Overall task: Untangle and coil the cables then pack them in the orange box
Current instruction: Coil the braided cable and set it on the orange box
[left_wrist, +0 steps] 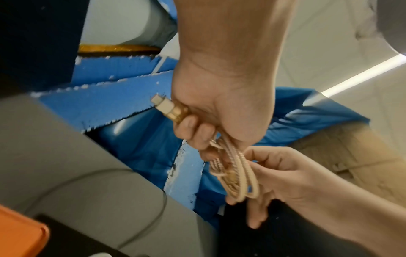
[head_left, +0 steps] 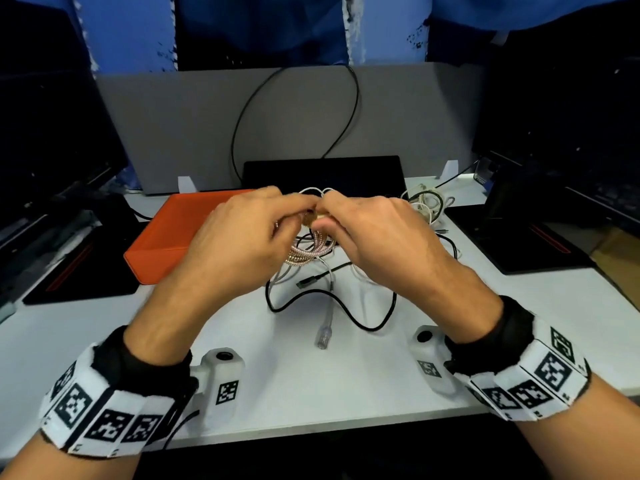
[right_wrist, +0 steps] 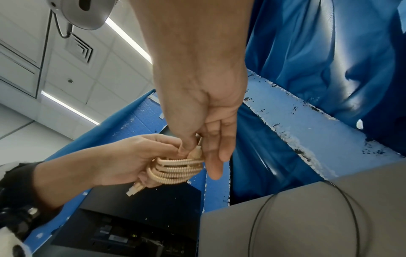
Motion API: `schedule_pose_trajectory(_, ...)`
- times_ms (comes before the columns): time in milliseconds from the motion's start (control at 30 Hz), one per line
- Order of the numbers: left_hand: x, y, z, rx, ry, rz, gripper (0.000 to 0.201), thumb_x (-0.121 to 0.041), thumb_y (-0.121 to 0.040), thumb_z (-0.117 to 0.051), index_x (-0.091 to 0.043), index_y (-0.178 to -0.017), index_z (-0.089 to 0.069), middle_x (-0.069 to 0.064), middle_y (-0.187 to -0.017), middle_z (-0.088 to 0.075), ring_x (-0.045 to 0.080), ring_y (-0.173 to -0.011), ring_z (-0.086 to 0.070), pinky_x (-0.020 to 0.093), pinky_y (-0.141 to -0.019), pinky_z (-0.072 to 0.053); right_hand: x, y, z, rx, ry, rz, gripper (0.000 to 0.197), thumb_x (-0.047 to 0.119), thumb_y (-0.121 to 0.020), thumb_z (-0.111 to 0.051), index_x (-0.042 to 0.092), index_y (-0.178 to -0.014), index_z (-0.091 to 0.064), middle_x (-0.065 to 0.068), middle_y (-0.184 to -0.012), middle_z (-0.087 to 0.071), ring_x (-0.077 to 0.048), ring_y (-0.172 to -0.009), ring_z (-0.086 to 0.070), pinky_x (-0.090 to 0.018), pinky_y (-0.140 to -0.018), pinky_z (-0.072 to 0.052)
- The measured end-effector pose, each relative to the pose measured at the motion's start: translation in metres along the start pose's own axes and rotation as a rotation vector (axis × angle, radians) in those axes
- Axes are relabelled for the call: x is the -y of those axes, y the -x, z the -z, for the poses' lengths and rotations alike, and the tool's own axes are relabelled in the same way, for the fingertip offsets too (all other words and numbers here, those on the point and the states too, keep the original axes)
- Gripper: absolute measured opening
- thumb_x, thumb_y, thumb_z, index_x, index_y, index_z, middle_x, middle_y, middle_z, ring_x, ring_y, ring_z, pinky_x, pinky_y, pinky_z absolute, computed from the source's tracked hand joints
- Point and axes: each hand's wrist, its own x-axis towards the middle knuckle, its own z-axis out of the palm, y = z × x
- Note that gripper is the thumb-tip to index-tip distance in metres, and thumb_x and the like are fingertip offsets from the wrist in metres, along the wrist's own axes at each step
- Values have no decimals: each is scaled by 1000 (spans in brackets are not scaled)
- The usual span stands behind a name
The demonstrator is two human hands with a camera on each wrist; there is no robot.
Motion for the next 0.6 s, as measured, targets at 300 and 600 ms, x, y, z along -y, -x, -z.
schedule_pose_trajectory(300,8,-4,5,208,-211,5,85,-98,-73,-31,-48,-139,-48,-19,-103,-53,6,-92,-55,35,-73,-47,-12,0,2,64,-279,-116,24,42,-107,-47,23,-117,-59,3,-79,-67,-19,-77,-66,-40,-68,-55)
schedule_pose_trajectory(600,6,-3,9,-30,-7,149,56,-60,-84,-70,-50,-136,-53,-14,-63,-59,4,-64,-59,19,-57,-42,-22,-1,2,62,-735,-221,9,30,-108,-51,21,-106,-52,4,-97,-76,-13,-77,-77,-44,-72,-64)
